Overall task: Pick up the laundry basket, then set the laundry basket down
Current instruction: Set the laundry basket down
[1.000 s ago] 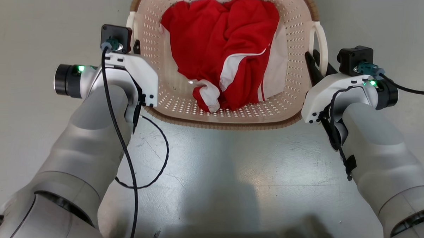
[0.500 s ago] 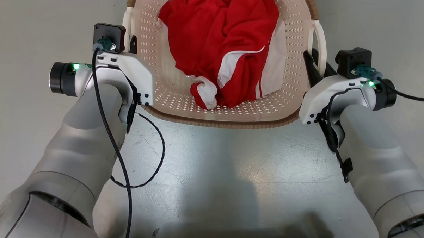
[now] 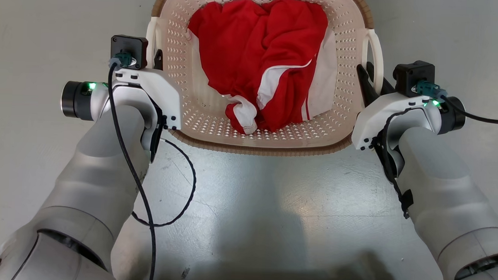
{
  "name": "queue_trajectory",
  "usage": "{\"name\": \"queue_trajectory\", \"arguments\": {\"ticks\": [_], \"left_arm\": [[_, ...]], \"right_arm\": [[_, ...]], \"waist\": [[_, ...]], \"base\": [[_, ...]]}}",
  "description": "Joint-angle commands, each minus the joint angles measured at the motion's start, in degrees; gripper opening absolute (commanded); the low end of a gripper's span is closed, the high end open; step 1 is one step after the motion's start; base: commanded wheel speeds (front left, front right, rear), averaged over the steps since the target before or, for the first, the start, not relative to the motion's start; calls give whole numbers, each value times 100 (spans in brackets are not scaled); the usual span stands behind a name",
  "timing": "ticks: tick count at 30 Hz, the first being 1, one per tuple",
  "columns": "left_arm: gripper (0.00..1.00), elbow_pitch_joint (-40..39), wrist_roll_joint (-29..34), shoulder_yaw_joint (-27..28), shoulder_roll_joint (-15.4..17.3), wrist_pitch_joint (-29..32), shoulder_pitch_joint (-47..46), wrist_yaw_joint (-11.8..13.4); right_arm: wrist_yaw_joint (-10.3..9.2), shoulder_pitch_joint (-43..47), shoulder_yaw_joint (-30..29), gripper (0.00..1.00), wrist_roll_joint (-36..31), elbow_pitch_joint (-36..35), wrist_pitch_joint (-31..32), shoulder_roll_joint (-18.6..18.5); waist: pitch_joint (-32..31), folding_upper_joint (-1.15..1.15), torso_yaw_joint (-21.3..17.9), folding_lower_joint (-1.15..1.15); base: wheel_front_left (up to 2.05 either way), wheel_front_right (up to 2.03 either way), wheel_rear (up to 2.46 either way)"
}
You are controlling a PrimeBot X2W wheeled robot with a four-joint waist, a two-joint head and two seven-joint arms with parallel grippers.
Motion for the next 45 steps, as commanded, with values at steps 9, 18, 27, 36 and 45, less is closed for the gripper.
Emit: {"name": "queue_trajectory", "arguments": {"ticks": [9,18,27,36,45], "left_arm": [[0,3,-67,11,167,54,115,84],[0,11,-102,-25,148,129,124,134],[0,15,-135,-58,119,157,134,150],[14,17,-251,-11,100,208,141,244],[100,19,-314,-26,79,293,179,281]], "right_arm": [[86,336,75,0,-125,-31,-81,94],[86,308,77,0,-134,-21,-81,95],[86,278,45,0,-181,7,-81,95],[86,203,-225,100,-412,-30,-81,95],[86,327,-583,100,-730,-255,-81,95]], "waist": [[-7,0,15,0],[15,0,-2,0],[36,0,0,0],[59,0,-16,0],[44,0,-2,0]], "base": [[0,0,0],[0,0,0],[0,0,0],[0,0,0],[0,0,0]]}}
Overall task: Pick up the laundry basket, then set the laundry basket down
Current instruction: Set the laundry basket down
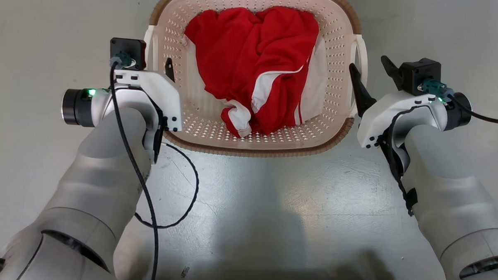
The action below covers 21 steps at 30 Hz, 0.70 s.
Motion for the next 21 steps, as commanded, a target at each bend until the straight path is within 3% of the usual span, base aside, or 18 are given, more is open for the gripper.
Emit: {"name": "queue_trajectory", "arguments": {"ticks": [1,21], "left_arm": [[100,-24,-21,40,107,31,153,77],[100,-23,-94,-10,163,-38,264,67]], "right_arm": [[28,271,19,100,-74,-120,-79,116],[28,423,-100,100,-93,-288,-79,116]], "waist": [[-19,0,9,0],[-234,0,-30,0]], "base": [[0,0,0],[0,0,0]]}}
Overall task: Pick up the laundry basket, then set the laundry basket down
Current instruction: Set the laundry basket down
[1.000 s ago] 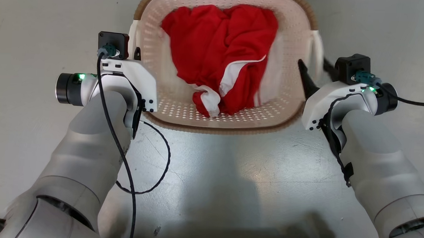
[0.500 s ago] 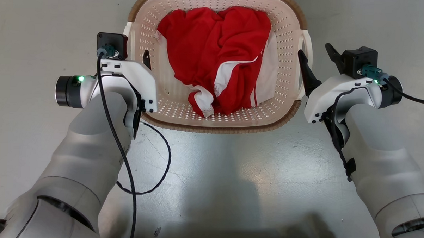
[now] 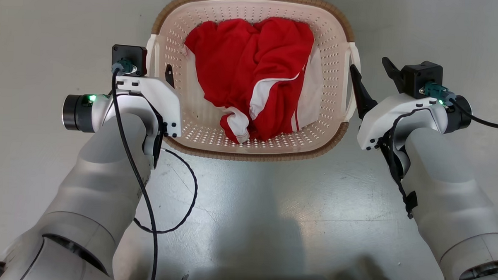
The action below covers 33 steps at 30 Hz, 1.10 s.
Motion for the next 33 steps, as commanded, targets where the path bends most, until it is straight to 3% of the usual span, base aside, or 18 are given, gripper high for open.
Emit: {"name": "queue_trajectory", "arguments": {"ticks": [1,18,33], "left_arm": [[100,-23,-86,54,164,-26,178,3],[100,-23,-229,74,164,-135,467,-94],[100,-79,-275,107,104,-366,885,-365]], "right_arm": [[28,282,86,100,3,-84,-79,115],[28,524,84,100,51,-74,-79,115],[28,983,-274,100,-204,-273,-79,115]], "waist": [[-37,0,-5,0],[-702,0,-25,0],[-1624,0,-48,0]], "base": [[0,0,0],[0,0,0],[0,0,0]]}}
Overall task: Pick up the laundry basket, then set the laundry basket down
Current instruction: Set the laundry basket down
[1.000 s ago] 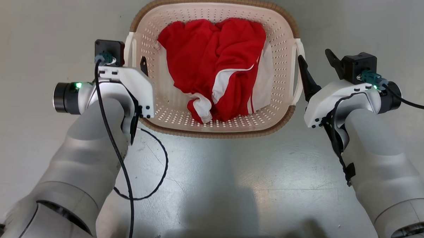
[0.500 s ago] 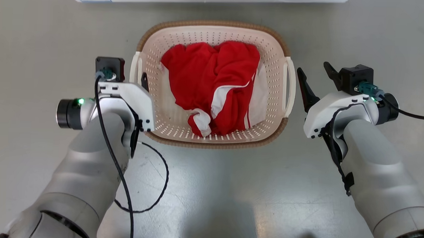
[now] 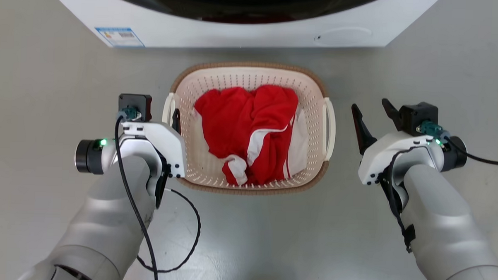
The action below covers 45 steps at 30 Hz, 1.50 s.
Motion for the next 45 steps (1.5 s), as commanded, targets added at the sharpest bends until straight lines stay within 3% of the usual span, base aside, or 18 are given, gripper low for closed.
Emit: {"name": "queue_trajectory", "arguments": {"ticks": [1,14,28,45], "left_arm": [[100,-87,-27,113,146,-68,126,-20],[100,-1013,227,592,417,-78,793,94],[100,-2309,863,1669,701,-78,1883,222],[100,-3662,1771,3065,670,-79,3113,48]], "right_arm": [[28,240,39,100,-75,-131,-79,101],[28,761,-141,100,-267,-590,-79,101],[28,1402,-336,100,-512,-1349,-79,101],[28,2288,-548,100,-672,-2546,-79,80]], "waist": [[-220,0,-16,0],[-1077,0,-101,0],[-1864,0,-206,0],[-2587,0,-272,0]], "base": [[0,0,0],[0,0,0],[0,0,0],[0,0,0]]}}
